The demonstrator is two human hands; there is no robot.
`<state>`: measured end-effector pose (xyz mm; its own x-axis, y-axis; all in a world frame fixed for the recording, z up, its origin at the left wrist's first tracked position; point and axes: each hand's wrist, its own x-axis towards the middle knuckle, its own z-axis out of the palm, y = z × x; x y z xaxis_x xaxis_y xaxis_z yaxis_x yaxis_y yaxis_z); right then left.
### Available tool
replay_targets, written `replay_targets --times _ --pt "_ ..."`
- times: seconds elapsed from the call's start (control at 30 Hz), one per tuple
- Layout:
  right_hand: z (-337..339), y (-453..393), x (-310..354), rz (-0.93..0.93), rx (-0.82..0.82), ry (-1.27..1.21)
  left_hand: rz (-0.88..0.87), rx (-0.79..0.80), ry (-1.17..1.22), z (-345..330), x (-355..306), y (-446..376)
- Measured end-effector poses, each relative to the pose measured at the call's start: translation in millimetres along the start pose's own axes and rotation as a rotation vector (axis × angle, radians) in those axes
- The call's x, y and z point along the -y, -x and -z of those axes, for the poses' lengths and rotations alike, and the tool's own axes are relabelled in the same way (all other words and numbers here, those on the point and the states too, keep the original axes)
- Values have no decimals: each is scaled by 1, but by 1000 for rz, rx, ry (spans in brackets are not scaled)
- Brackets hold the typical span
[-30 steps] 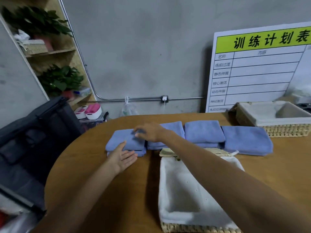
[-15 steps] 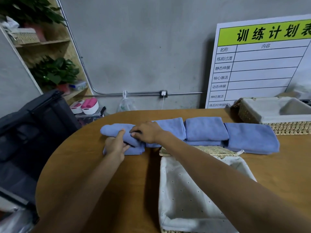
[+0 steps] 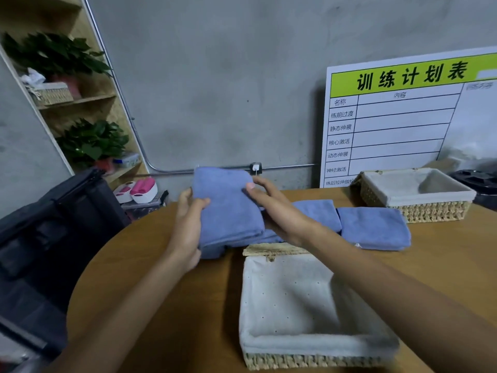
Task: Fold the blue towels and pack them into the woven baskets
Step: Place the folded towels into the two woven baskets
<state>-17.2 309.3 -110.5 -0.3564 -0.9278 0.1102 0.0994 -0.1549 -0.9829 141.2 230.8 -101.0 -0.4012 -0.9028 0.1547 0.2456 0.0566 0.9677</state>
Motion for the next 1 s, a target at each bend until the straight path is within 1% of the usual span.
replay_targets --times 0.07,0.13,0.2,0.27,0.33,0.4,0.43,0.5,0.53,0.6,0.67,0.73,0.83,1.0 --pt "13 33 3 -35 -46 -93 -4 127 -46 -10 5 26" --pt "28 63 1 -48 -102 -80 5 249 -106 -16 15 47" --pt "43 88 -5 -28 -156 -13 69 406 -131 -21 26 63" --pt "55 105 -15 5 -204 109 191 541 -114 -24 34 73" --pt "67 113 -29 30 -242 296 266 605 -149 -25 37 78" --pt "71 117 -40 104 -266 489 270 627 -222 -22 38 79" --pt "71 118 -45 175 -272 552 261 626 -275 -20 38 79" --pt "69 119 -50 308 -284 637 237 625 -395 -15 39 79" --pt "67 120 -51 333 -281 673 226 630 -450 -13 40 79" --pt "64 121 -53 307 -231 719 188 641 -529 -8 43 76" --pt "64 120 -57 276 -173 741 55 664 -649 -4 46 71" --pt "65 118 -58 256 -136 783 -107 681 -862 0 53 64" --pt "68 117 -58 205 -63 840 -233 667 -1122 -4 60 62" --pt "73 114 -57 152 106 929 -346 661 -1274 -1 70 53"
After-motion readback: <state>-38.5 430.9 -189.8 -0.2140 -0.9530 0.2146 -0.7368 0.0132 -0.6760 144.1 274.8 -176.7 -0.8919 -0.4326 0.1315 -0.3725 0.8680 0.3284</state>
